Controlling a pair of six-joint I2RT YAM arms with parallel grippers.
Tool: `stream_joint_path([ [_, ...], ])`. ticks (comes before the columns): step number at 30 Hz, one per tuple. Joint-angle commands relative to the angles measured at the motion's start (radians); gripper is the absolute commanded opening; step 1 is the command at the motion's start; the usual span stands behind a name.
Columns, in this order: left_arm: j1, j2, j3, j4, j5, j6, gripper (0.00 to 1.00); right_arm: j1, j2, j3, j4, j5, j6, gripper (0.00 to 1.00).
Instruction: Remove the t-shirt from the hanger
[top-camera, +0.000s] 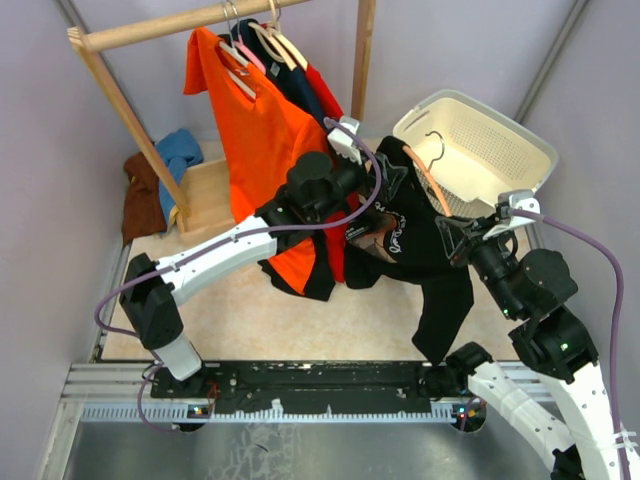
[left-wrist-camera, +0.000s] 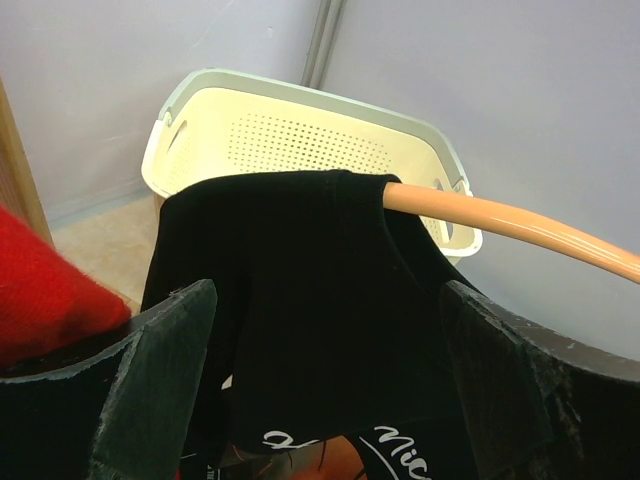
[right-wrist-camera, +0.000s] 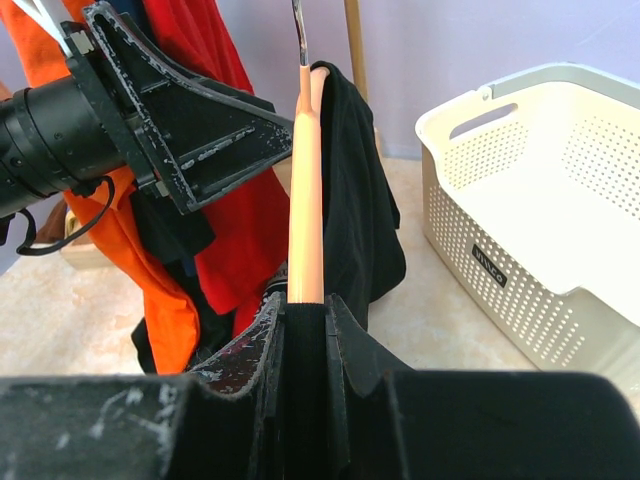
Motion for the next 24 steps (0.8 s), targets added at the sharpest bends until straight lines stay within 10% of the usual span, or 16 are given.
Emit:
stream_joint_path([
  [1, 0.019, 0.019, 0.017, 0.03, -0.012, -0.024, 0.98, 0.011, -0.024, 0.02, 0.112, -0.015, -0.02, 0.0],
  [24, 0.046, 0.021, -0.023, 0.163, 0.12, -0.091, 0.99, 0.011, -0.058, 0.007, 0.084, -0.004, -0.027, 0.0],
])
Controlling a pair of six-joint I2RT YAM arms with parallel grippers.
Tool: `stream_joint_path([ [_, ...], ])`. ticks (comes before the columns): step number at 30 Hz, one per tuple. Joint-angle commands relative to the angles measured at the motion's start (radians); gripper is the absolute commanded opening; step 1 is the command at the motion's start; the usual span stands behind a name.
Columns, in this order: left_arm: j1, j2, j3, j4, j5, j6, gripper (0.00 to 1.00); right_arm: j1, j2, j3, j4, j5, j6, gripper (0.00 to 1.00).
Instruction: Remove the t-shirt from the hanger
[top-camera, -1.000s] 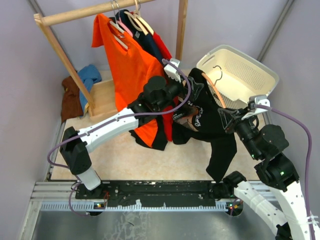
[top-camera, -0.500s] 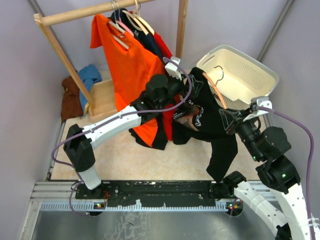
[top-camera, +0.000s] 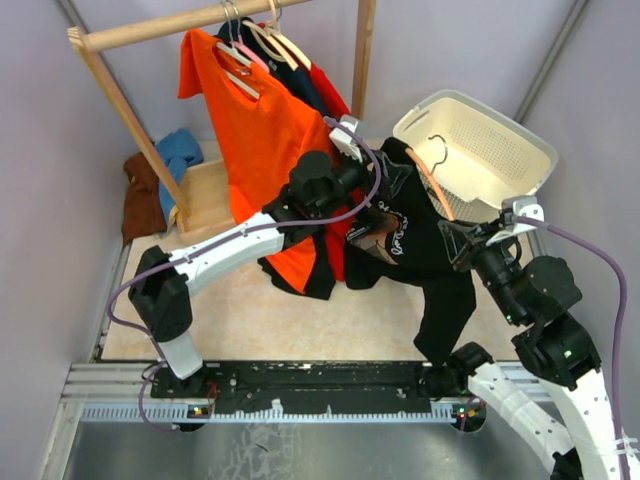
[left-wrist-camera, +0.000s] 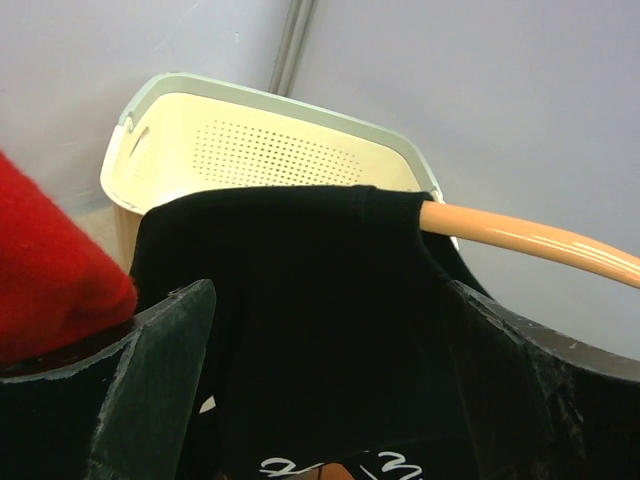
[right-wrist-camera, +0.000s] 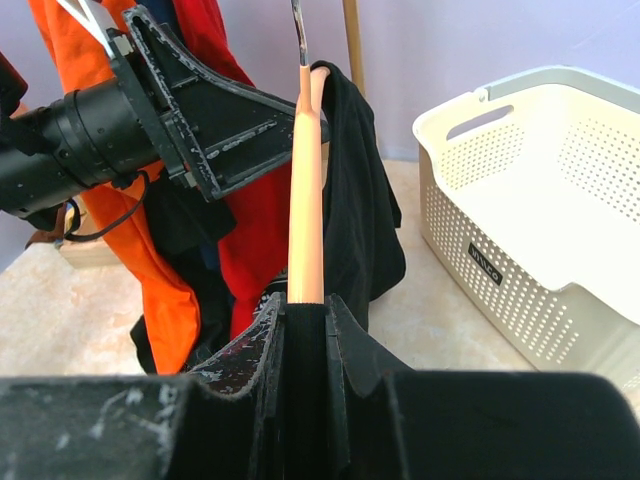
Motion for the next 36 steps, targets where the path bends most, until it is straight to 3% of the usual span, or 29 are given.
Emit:
stream_joint_path([
  [1, 0.012, -0.041, -0.017, 0.046, 0.022, -0.025, 0.99, 0.011, -0.025, 0.016, 0.095, -0.006, -0.018, 0.0],
  [36, 0.015, 0.04, 0.077, 0.029, 0.003, -0.034, 0.96, 0.011, -0.03, 0.005, 0.108, -0.032, -0.009, 0.0],
])
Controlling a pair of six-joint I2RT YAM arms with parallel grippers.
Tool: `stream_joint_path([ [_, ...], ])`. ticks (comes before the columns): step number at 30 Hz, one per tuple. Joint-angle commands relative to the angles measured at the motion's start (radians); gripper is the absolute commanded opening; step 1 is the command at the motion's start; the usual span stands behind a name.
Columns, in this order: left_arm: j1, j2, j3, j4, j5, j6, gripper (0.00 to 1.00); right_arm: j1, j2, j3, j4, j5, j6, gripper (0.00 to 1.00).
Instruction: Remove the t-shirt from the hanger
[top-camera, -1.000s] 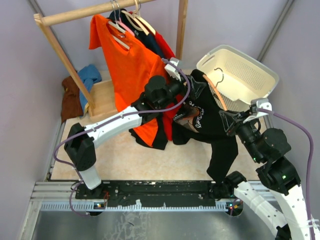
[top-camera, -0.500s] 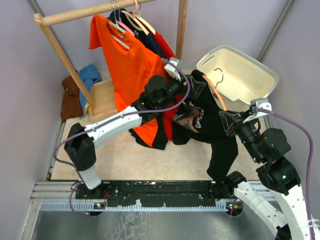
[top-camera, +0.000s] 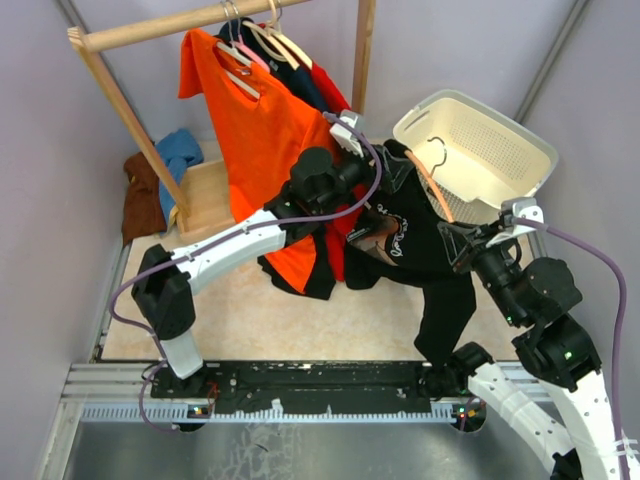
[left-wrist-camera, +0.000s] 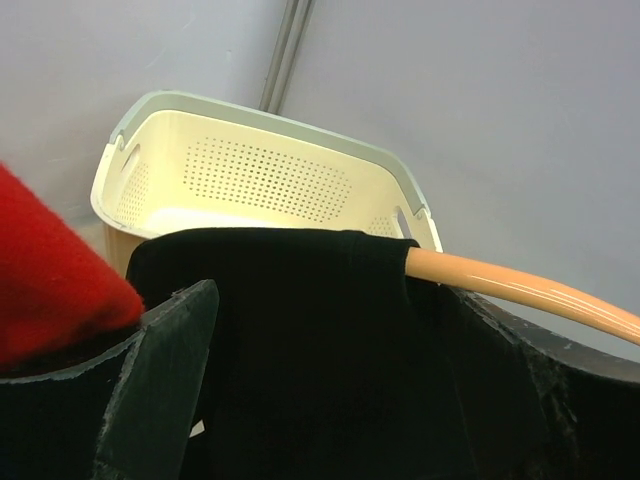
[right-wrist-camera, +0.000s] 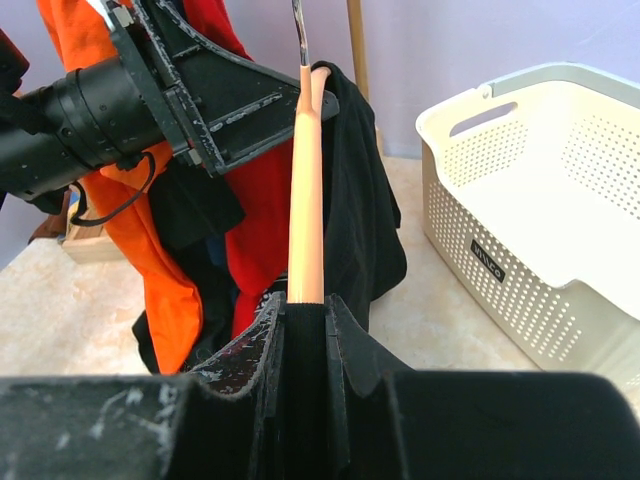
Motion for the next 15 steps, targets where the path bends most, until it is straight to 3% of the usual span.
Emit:
stream_joint_path([
  [1, 0.013, 0.031, 0.056, 0.005, -0.014, -0.008, 0.94, 0.011, -0.02, 0.014, 0.119, -0.026, -0.01, 0.0],
  [6, 0.013, 0.028, 0.033, 0.013, -0.022, -0.004, 0.78, 0.011, -0.021, 0.015, 0.12, -0.026, -0.013, 0.0],
  [9, 0.012, 0.027, 0.026, 0.015, -0.018, -0.002, 0.63, 0.01, -0.023, 0.015, 0.12, -0.023, -0.016, 0.0],
  [14, 0.013, 0.014, 0.019, 0.034, 0.022, 0.004, 0.07, 0.011, -0.017, 0.007, 0.126, -0.014, -0.016, 0.0],
  [15, 0.013, 0.008, 0.017, 0.041, 0.041, 0.005, 0.01, 0.011, -0.014, 0.005, 0.125, -0.011, -0.015, 0.0],
])
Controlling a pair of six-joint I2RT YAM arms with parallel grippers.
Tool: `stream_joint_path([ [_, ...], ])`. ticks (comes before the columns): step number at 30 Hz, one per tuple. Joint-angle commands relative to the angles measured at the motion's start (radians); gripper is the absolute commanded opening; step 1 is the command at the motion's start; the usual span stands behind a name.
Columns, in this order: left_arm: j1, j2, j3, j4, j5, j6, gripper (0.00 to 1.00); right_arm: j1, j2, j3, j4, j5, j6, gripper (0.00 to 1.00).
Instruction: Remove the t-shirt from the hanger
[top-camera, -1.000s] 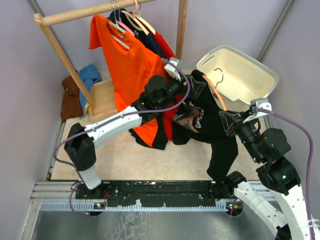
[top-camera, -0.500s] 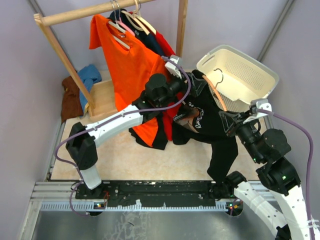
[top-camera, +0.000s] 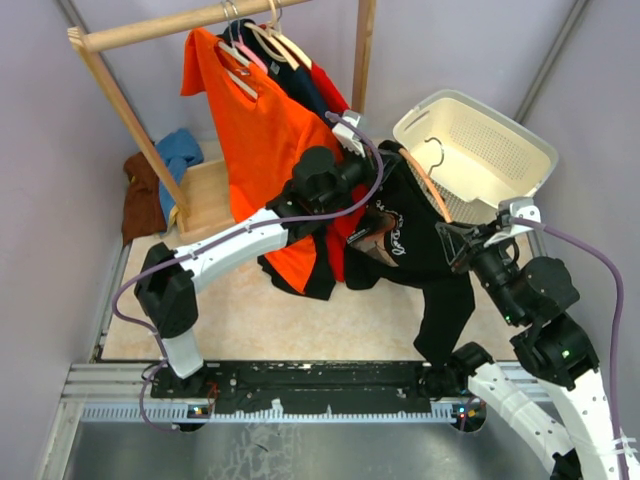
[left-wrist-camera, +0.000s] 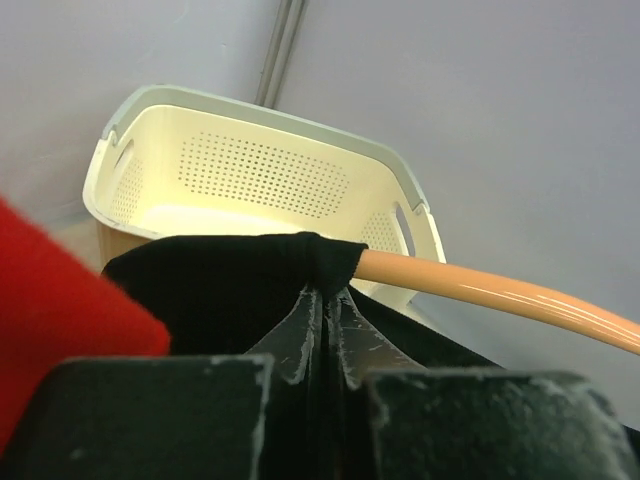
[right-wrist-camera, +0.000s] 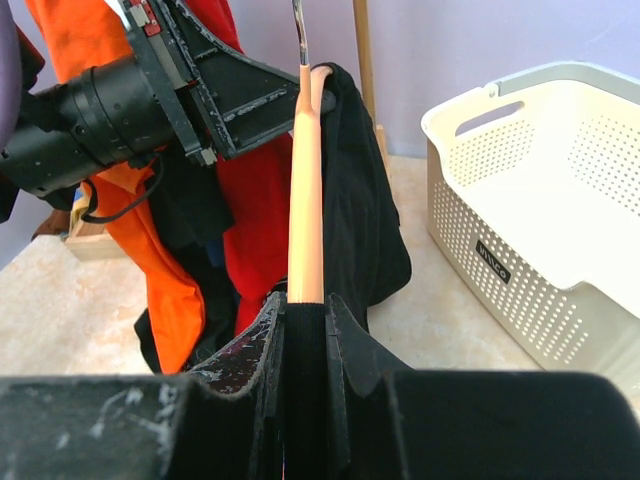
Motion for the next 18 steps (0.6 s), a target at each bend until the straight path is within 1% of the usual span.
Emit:
stream_joint_path([
  [1, 0.008, -0.02, 0.001, 0.045, 0.062, 0.008, 0.0, 0.011, -0.01, 0.011, 0.12, 0.007, -0.013, 0.0],
  [3, 0.005, -0.034, 0.009, 0.034, 0.131, 0.017, 0.0, 0.011, 0.001, 0.003, 0.129, 0.013, -0.01, 0.0],
  [7, -0.031, -0.07, 0.01, -0.004, 0.188, 0.059, 0.0, 0.011, 0.018, -0.024, 0.169, 0.025, 0.004, 0.0],
  [11, -0.055, -0.097, -0.007, -0.012, 0.279, 0.05, 0.0, 0.011, 0.036, -0.046, 0.213, 0.043, 0.007, 0.0],
  [15, -0.083, -0.13, -0.04, 0.009, 0.302, 0.048, 0.0, 0.011, 0.063, -0.057, 0.247, 0.057, 0.002, 0.0],
  [18, -0.101, -0.14, -0.042, -0.006, 0.316, 0.055, 0.0, 0.011, 0.072, -0.063, 0.264, 0.066, -0.001, 0.0],
])
